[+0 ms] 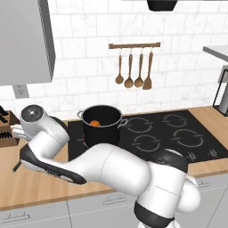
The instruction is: Put the tomato and squash in the pot. Retrieve the spatula and lightly stir the vegetables in the pot.
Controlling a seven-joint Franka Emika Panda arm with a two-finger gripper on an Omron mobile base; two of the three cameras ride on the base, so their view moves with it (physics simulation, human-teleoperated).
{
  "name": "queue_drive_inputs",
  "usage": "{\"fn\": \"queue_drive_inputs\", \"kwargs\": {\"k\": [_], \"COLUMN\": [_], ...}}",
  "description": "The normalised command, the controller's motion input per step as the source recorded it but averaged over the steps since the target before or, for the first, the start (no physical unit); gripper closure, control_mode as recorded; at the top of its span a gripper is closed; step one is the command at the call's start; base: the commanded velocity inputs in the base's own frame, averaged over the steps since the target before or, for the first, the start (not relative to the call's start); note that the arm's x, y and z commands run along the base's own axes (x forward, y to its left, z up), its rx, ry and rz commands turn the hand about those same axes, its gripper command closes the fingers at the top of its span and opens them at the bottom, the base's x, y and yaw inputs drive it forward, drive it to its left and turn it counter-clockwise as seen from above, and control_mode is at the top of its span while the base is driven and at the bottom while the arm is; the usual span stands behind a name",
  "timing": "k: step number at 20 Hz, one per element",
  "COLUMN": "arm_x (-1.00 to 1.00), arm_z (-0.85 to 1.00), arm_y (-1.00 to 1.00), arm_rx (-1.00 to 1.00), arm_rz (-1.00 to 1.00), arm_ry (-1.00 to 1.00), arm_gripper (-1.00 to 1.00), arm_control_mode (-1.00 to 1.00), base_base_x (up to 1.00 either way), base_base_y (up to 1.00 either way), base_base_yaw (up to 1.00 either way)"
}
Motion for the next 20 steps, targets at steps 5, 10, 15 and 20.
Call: {"fn": "queue_drive_inputs", "kwargs": {"k": [5, 10, 15, 20], "arm_x": [0.01, 0.11, 0.23, 0.23], "arm_z": [-0.51, -0.25, -0.12, -0.12], "arm_y": [0.24, 0.23, 0.26, 0.29], "arm_rx": [-0.07, -0.03, 0.00, 0.00], "arm_rz": [0.00, 0.00, 0.00, 0.00], "arm_ry": [-0.01, 0.00, 0.04, 0.07], "arm_gripper": [-1.00, -1.00, -1.00, -1.00], "arm_control_mode": [-1.00, -1.00, -1.00, -1.00], "base_base_x": [0.00, 0.00, 0.00, 0.00], "base_base_y": [0.00, 0.00, 0.00, 0.00], "base_base_yaw": [0.00, 0.00, 0.00, 0.00]}}
